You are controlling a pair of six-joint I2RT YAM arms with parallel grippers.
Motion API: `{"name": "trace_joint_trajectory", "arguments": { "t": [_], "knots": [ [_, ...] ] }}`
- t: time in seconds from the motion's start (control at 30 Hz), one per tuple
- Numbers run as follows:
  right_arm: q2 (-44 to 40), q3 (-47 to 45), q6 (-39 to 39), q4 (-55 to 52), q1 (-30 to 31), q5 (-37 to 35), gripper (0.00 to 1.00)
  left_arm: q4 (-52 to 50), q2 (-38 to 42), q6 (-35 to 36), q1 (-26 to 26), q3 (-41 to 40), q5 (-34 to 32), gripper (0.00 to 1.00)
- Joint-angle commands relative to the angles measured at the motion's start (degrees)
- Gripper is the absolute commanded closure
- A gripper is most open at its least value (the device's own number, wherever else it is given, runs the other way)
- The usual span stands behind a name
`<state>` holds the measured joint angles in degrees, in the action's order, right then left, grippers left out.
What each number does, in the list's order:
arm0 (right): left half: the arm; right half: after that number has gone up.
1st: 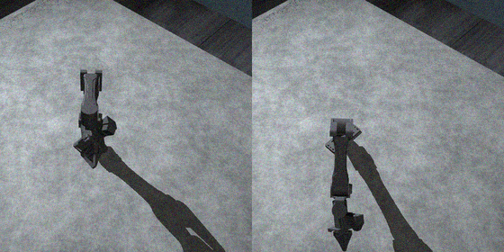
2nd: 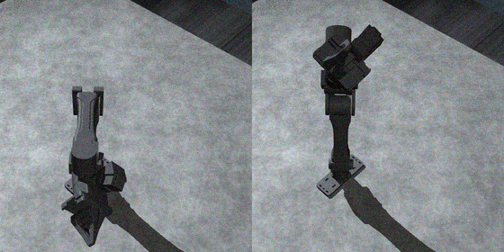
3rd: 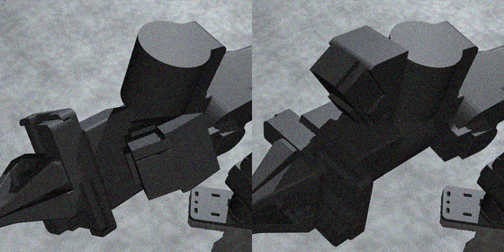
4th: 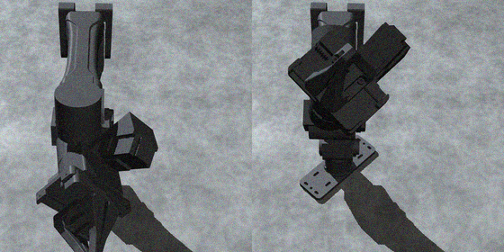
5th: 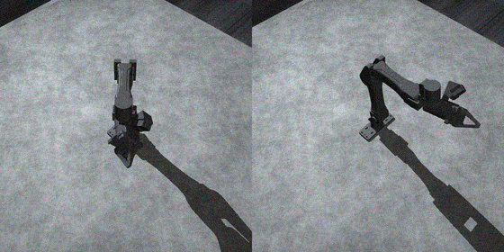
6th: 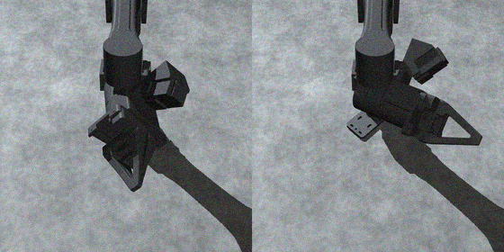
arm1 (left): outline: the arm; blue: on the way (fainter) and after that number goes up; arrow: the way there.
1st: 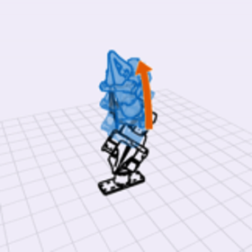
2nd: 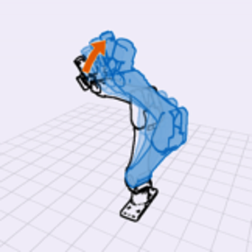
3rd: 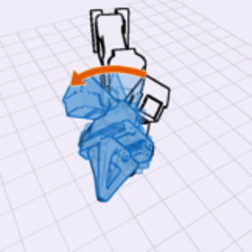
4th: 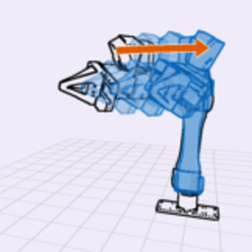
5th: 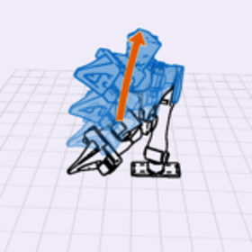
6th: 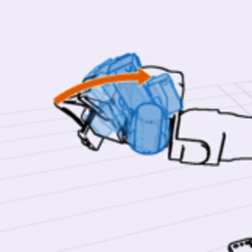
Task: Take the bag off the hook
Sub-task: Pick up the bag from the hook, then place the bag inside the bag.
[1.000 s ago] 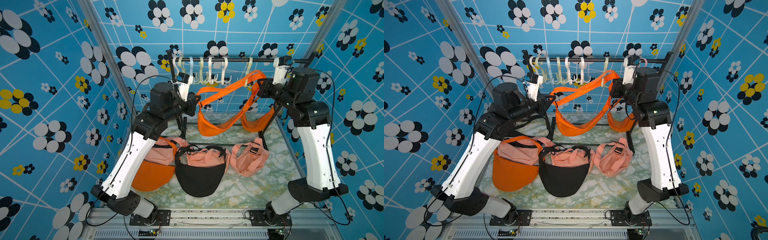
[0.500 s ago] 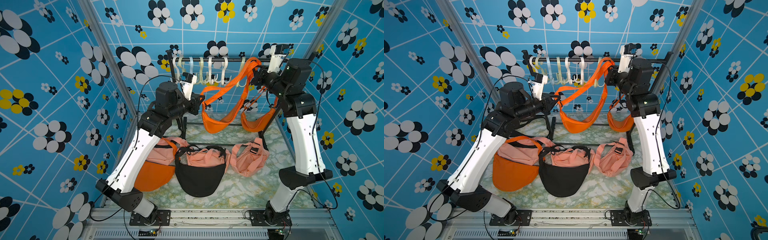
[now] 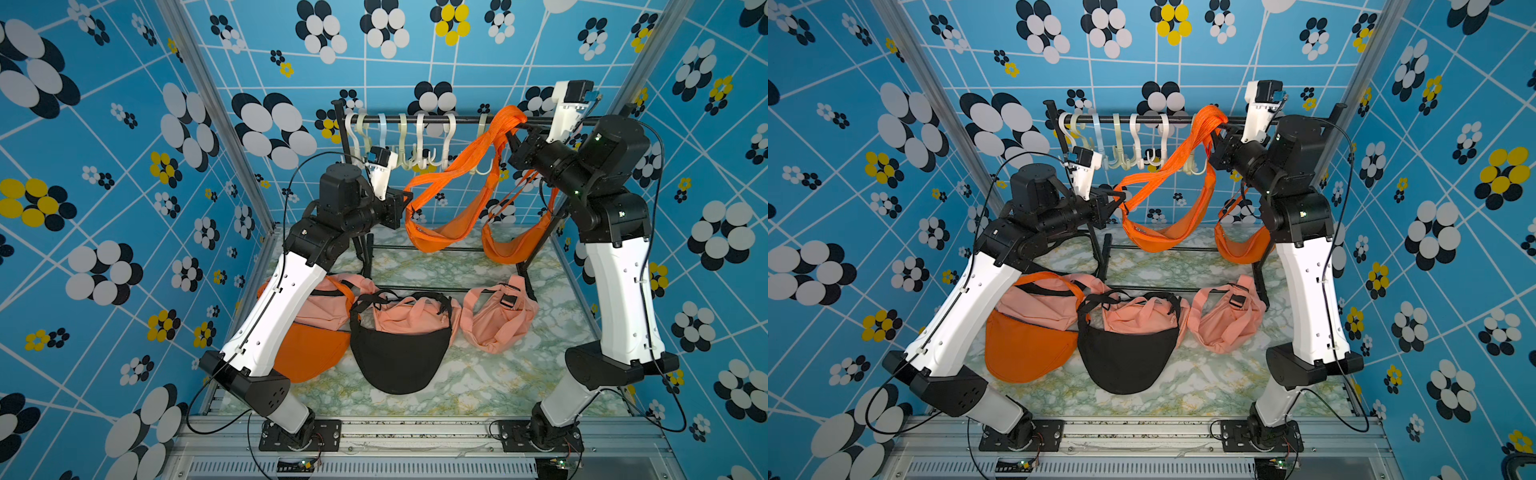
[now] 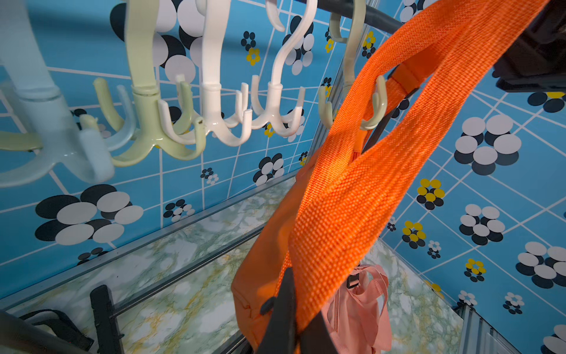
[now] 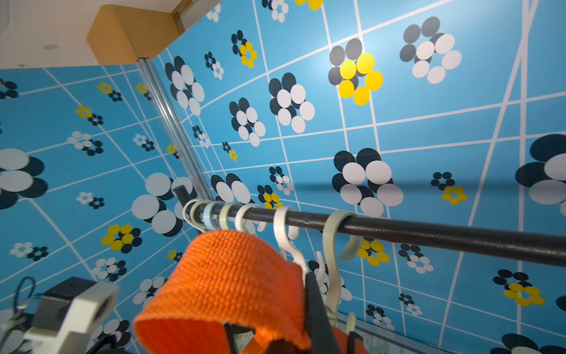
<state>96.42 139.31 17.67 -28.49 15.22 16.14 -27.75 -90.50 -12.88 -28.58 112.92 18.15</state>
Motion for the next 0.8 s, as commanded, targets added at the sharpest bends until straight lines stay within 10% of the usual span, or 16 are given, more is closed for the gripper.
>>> {"name": "trace_joint_trajectory", "arguments": {
  "t": [0.0, 0.43, 0.77],
  "knots": [
    [-4.0, -3.4, 2.3, 5.0, 1.2, 6.8, 1.0, 1.5, 1.0, -0.5, 1.0, -0.7, -1.0, 1.0],
    [-18.4, -24.6, -1.9, 5.7, 4.1, 4.6, 1.0, 0.5, 11.2, 0.2, 3.5, -8.2, -6.0, 1.0],
    [-19.1, -25.3, -6.3, -13.8, 7.9, 20.1, 1.0, -11.0, 20.0, -0.6, 3.5, -13.8, -10.6, 1.0]
  ]
}}
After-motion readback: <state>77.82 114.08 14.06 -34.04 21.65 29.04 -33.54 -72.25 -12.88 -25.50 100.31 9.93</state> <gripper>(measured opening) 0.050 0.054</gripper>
